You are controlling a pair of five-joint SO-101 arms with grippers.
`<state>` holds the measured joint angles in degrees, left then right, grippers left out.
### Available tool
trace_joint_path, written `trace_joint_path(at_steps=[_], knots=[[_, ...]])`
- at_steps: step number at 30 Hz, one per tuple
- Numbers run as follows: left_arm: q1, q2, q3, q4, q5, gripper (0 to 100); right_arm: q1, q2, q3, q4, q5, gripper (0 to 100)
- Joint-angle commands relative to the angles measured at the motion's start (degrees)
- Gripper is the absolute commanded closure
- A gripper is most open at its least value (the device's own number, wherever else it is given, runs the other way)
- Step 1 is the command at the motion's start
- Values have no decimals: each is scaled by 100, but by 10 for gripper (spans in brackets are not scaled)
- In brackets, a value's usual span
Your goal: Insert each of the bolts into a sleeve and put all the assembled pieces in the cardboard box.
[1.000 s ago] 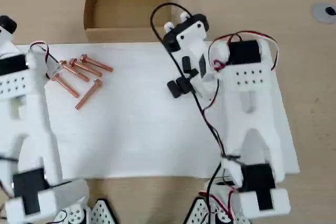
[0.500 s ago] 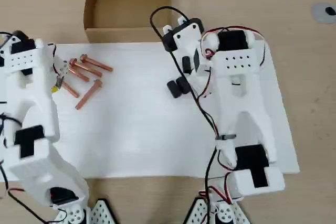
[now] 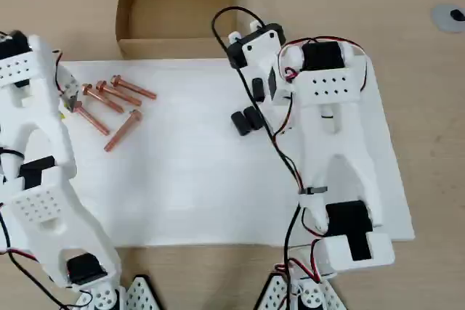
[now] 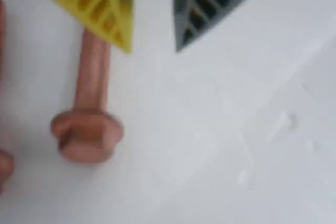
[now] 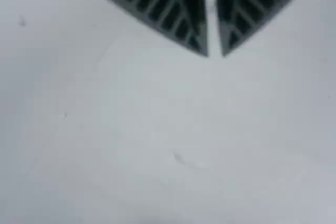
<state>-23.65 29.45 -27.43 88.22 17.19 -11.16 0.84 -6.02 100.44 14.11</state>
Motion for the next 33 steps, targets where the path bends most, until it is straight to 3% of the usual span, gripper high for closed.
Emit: trace_joint_path(at_steps=[1, 11, 20, 33], knots=[[-62, -48, -299, 0, -185, 926, -75, -22, -295, -97, -62, 987], [-53, -40, -299, 18, 44, 923, -75, -40, 198, -378, -62, 987], [220, 136, -114, 0, 105, 822, -75, -57, 189, -378, -62, 987], [211, 989, -237, -299, 105, 824, -66, -57, 189, -378, -70, 987]])
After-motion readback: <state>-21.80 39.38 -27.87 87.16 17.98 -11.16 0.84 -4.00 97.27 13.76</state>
